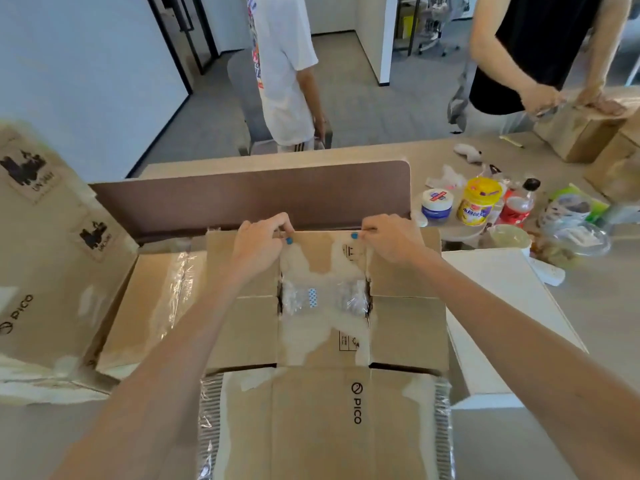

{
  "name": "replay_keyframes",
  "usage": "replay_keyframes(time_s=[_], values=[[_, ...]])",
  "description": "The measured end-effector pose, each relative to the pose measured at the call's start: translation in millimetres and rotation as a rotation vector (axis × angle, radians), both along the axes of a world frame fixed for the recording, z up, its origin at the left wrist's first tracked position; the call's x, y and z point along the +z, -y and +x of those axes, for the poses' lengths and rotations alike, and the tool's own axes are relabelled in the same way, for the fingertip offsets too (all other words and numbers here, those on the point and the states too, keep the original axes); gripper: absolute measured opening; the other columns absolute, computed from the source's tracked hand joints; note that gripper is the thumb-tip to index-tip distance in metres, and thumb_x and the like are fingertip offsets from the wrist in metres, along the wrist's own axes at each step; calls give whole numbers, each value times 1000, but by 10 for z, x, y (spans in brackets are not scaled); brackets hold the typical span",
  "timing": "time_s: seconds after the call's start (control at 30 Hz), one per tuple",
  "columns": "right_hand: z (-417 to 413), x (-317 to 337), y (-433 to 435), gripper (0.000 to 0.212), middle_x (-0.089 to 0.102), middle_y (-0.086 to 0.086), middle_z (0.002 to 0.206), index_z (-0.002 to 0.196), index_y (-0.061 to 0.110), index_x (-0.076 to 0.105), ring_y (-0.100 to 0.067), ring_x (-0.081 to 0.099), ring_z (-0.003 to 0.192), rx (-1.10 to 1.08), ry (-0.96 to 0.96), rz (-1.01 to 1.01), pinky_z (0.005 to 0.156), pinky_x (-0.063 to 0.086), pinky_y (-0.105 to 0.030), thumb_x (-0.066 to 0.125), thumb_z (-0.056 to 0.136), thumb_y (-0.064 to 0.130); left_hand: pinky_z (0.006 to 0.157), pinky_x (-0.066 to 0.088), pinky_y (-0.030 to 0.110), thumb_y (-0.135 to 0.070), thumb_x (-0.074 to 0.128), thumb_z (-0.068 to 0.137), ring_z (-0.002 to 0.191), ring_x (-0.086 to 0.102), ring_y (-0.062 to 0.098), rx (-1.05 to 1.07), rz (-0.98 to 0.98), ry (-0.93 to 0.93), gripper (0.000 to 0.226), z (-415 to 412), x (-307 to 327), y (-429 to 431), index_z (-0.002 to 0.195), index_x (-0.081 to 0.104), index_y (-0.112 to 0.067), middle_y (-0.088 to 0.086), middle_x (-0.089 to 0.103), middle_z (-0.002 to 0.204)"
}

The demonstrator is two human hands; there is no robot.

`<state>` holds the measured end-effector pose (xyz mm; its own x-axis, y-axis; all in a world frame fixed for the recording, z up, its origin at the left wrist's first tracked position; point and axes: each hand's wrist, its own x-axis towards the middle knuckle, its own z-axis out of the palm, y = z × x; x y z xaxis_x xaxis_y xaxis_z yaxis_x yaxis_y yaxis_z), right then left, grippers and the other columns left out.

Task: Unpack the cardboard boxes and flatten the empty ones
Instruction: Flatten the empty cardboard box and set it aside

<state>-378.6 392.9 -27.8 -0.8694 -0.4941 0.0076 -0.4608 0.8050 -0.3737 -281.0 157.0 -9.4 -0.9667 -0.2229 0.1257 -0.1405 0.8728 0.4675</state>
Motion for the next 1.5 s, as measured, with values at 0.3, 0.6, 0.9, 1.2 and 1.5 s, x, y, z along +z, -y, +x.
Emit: replay_keyframes(time_s=[0.3,0.6,0.9,1.2,1.5], values=[[-442,-855,295,31,67,-3,103,106,17,63,-23,60,97,-78,2,180,91,39,-37,38,101,34,78,27,33,-10,54,90,80,53,17,-116,-147,35,18,-616,-1087,274,99,58,-25,-8,61,80],[-795,-1600,289,36,58,-10,128,124,14,58,-29,42,128,-126,94,266,108,28,-42,47,98,36,114,26,44,-17,53,96,128,44,28,-176,-222,168,41,-994,-1967,271,137,47,-24,4,56,124],[-818,-2247,377,51,38,-13,143,139,11,34,-30,28,136,-84,231,425,117,11,-42,46,97,38,116,21,40,-22,37,105,136,24,23,-227,-193,435,48,-1042,-2632,357,151,26,-28,3,25,146],[-212,-2480,254,66,-5,-6,162,155,13,0,-22,-4,149,-48,168,283,121,0,-40,33,102,34,123,-6,40,-37,25,107,152,-9,17,-224,-196,322,53,-646,-2819,142,157,10,-29,0,-2,167],[3,-2803,243,69,-4,-6,162,155,19,1,-20,-7,149,-91,46,270,121,1,-46,13,95,53,122,-5,54,-58,5,97,151,-18,20,-238,-358,293,67,-526,-3107,62,158,-6,-30,2,-14,165]])
